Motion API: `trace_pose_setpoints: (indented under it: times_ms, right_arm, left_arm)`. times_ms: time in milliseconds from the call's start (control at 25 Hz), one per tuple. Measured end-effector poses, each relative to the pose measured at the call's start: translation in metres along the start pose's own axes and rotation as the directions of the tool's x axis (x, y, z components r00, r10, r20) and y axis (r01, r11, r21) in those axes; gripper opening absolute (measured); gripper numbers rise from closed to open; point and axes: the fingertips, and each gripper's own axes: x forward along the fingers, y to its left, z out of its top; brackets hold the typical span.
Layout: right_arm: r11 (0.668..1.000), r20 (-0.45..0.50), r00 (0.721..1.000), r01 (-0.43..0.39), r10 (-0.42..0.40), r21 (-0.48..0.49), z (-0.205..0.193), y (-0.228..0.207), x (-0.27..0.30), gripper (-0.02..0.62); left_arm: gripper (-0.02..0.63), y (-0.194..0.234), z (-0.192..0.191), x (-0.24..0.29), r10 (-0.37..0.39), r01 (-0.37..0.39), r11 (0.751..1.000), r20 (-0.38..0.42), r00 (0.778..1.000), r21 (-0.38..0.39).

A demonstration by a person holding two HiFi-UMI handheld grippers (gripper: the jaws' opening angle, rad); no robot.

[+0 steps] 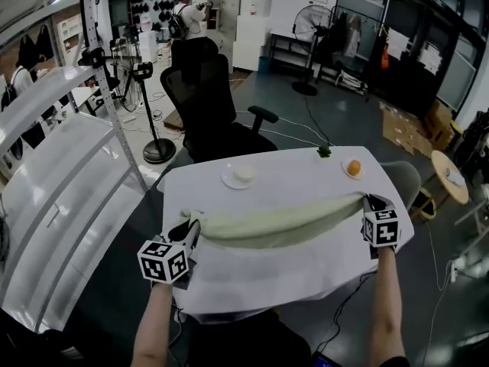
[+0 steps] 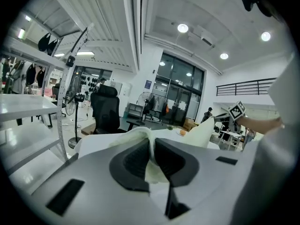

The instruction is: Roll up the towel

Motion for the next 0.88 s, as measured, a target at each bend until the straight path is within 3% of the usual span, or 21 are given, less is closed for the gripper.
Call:
trace_pose_setpoints:
  times_ms: [400, 680, 880]
  right_arm:
    - [0.983, -0.202, 0.973, -0.139, 0.114, -0.119, -0.019, -0.007, 0.139, 0.032]
    - [0.955, -0.269, 0.941, -0.251, 0.203, -0.16, -0.027, 0.017, 0.231, 0.037]
    - [0.929, -0.26, 0.928, -0.319, 0.266, -0.187, -0.03, 0.038, 0.279, 0.08]
  left_arm:
    - [0.049, 0.003, -0.056, 0.08, 0.138, -0.151, 0.985, -0.137, 0.981, -0.088]
    - [0.059, 0.028, -0.072, 0.112, 0.268, -0.298, 0.932, -0.159, 0.95, -0.206]
    - [0.144, 0.033, -0.069, 0.123, 0.331, -0.357, 0.907, -0.146, 0.932, -0.222]
